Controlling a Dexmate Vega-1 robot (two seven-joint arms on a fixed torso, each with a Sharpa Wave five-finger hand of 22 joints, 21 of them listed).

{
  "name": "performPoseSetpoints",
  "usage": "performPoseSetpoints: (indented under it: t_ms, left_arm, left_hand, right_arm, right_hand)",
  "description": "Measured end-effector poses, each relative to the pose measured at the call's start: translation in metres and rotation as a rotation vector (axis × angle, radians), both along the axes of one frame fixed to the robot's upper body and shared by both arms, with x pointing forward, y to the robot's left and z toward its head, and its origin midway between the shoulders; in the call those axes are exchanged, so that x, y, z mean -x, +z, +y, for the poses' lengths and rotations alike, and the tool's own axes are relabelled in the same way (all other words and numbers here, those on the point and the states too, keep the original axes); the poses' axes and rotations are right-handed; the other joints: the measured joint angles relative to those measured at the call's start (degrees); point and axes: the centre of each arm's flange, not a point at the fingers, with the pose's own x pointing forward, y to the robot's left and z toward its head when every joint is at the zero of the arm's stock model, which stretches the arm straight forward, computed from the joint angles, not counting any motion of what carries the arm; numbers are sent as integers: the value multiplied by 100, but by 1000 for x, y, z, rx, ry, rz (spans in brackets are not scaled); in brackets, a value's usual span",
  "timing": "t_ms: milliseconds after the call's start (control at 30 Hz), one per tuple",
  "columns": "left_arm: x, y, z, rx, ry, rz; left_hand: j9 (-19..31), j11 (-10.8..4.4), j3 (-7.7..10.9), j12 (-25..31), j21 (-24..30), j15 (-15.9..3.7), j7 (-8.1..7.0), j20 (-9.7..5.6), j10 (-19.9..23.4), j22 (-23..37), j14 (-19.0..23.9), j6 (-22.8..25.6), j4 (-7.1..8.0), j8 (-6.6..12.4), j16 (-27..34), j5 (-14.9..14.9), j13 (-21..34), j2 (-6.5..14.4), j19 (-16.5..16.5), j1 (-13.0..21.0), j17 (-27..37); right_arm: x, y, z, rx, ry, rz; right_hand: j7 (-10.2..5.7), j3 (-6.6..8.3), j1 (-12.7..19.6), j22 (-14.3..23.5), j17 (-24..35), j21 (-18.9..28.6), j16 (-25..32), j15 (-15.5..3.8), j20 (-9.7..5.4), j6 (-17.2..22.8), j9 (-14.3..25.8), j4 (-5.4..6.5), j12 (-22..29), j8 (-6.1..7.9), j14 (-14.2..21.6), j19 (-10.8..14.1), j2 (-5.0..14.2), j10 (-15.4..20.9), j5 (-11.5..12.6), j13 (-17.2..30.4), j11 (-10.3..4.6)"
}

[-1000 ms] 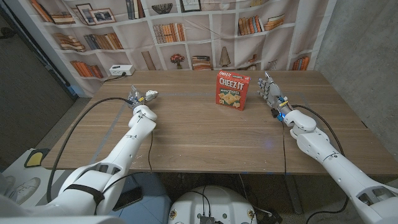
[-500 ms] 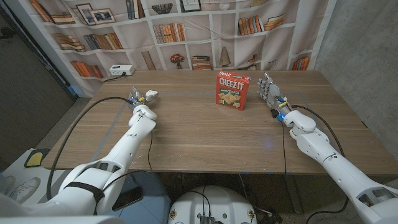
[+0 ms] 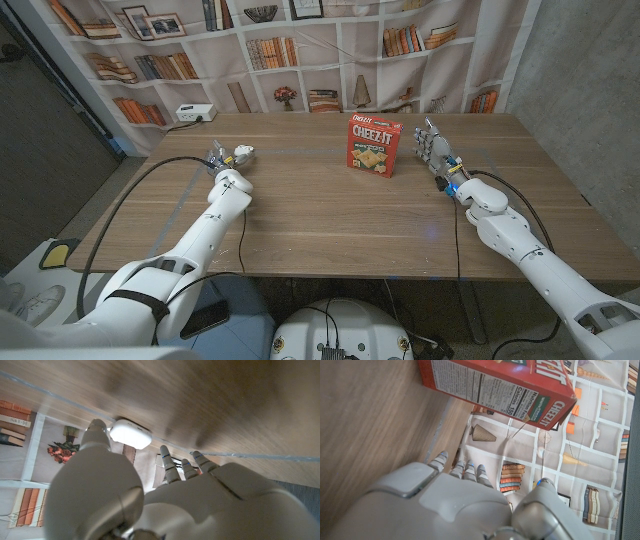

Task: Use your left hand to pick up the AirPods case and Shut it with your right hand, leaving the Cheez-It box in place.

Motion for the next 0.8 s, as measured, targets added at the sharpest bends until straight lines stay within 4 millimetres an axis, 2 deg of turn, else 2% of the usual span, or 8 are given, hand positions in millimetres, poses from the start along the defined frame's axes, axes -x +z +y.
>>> performPoseSetpoints:
  t_ms: [433,533,633,800]
  left_arm:
    - [-3,1,-2,-18,8,16]
    - [-4,2,-4,-35,22,16]
    - [-3,4,-6,-56,32,14]
    - [-3,5,-7,-71,41,12]
  left_hand:
    - [0,0,-23,47,0,0,-3,0,0,0,0,-2,23,0,0,0,67,44,0,44,0]
    - [0,-21,-23,109,0,-41,-14,-40,21,0,41,8,23,41,0,0,101,137,40,58,0]
    - [0,-21,-23,150,0,-72,-23,-43,21,0,72,18,23,43,0,0,130,143,42,52,0]
    - [0,-21,-47,191,0,-40,-24,-38,21,0,103,17,47,44,0,0,159,205,85,52,0]
  right_arm:
    - [-1,-2,-2,-3,-1,5]
    - [-1,-3,-2,-3,-2,7]
    - [-1,-3,-2,-2,-1,8]
    - [-2,-2,-3,-1,0,7]
  right_hand:
    - [0,0,0,0,0,0,0,0,0,0,0,0,0,0,0,0,0,0,0,0,0]
    - [0,0,0,0,0,0,0,0,0,0,0,0,0,0,0,0,0,0,0,0,0]
    - [0,0,0,0,0,0,0,0,-1,0,0,0,0,0,0,0,0,0,0,0,0]
    - [0,0,-30,0,0,0,0,0,0,0,0,0,0,0,0,0,30,0,0,0,0]
